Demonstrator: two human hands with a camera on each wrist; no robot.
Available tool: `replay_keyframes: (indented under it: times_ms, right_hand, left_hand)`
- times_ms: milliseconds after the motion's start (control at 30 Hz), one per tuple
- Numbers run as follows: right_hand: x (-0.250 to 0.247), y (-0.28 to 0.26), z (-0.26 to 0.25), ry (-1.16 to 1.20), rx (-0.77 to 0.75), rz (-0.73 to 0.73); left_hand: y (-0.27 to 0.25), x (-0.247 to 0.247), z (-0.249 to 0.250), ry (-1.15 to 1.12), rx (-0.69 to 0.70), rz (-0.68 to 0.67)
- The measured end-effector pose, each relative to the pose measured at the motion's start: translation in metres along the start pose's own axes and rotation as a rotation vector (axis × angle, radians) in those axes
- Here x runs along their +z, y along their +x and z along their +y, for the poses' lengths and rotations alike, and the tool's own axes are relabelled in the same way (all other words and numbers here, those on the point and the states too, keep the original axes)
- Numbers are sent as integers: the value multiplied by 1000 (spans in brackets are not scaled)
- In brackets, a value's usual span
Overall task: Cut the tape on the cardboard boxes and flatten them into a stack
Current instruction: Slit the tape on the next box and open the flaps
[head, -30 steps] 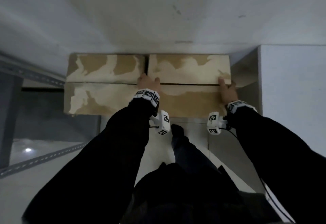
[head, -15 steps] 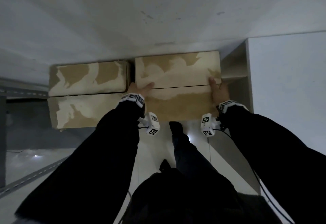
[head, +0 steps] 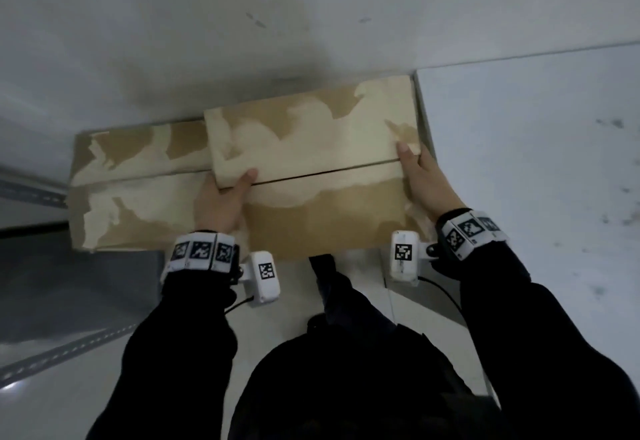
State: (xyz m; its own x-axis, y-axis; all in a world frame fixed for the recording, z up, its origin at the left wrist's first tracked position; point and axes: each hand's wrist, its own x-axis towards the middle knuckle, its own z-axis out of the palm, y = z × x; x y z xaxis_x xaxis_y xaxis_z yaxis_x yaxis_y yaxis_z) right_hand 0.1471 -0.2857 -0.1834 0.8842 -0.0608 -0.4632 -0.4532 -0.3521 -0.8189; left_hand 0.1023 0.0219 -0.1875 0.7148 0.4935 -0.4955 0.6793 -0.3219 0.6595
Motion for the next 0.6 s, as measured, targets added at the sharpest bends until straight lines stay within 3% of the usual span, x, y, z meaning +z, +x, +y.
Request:
replay_keyframes:
  times_ms: [167, 300, 433, 600]
  right_hand:
    - [-25, -88, -5, 1, -177, -6]
    - [-66, -147, 0, 85, -263, 169]
    - [-124, -175, 11, 198, -287, 332]
    - [-237, -180, 41, 108, -240, 432]
  left_hand:
    - [-72, -36, 10, -83, 167, 42]
    - [-128, -31, 38, -176, 336, -16]
    - [-167, 14, 72, -202, 466, -83]
    - [-216, 118, 119, -141, 529, -189]
